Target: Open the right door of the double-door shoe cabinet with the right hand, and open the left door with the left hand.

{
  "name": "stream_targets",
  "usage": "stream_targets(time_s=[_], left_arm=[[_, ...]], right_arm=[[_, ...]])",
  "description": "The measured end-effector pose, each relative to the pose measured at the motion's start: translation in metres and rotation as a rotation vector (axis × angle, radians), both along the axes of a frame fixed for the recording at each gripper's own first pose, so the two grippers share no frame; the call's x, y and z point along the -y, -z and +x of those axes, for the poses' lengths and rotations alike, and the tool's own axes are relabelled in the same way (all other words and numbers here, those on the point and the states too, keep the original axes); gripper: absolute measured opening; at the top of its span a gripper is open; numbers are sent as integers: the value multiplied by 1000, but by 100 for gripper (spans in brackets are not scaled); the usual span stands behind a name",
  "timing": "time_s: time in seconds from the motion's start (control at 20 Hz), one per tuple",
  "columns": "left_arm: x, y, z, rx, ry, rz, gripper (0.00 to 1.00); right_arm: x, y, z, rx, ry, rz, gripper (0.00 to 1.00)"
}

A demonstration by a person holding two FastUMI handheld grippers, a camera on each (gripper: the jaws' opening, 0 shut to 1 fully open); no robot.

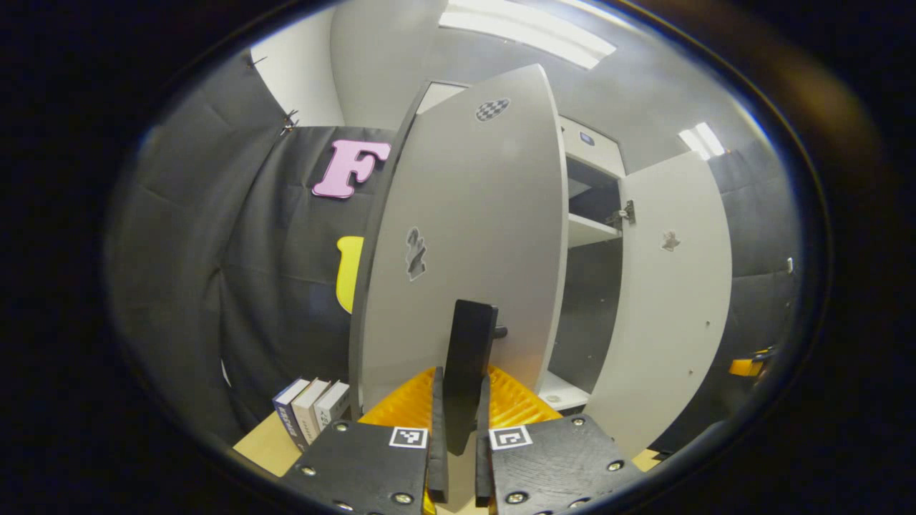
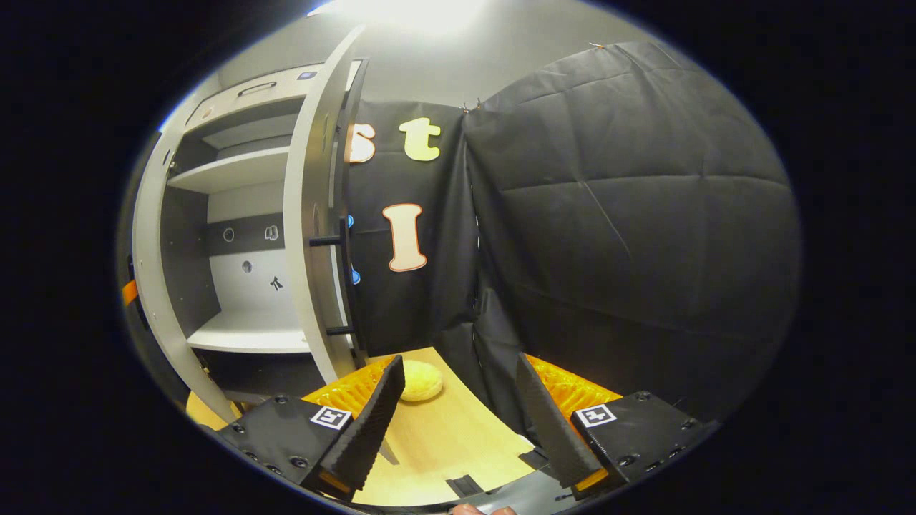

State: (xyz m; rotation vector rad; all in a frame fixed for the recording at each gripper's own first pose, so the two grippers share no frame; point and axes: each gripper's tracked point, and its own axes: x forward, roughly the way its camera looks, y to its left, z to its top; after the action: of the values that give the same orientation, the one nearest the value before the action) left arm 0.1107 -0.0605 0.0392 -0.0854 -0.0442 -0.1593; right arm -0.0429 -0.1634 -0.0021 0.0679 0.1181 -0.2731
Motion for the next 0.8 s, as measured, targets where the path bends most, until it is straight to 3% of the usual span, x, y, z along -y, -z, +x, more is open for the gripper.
stream_targets(time_s=[0.1,0.45,0.6,0.65,0.75,0.8], left_arm=[[-7,1,-4,-5,-13,-12,17],[-61,3,-23,-15,-86,-34,16],[-94,16,-26,-67,-145,-61,9],[-109,16,-27,-62,-175,-75,10],[-143,6,-28,-50,-241,-34,5],[-140,11,-26,-74,-201,-34,2]], right_arm=[[1,-3,-1,9,3,15,92],[-9,4,2,-9,-16,36,92],[-14,5,6,-8,-29,35,92],[-17,4,9,-9,-37,37,98],[-24,3,13,-12,-52,38,98],[-27,4,14,-13,-59,37,98]])
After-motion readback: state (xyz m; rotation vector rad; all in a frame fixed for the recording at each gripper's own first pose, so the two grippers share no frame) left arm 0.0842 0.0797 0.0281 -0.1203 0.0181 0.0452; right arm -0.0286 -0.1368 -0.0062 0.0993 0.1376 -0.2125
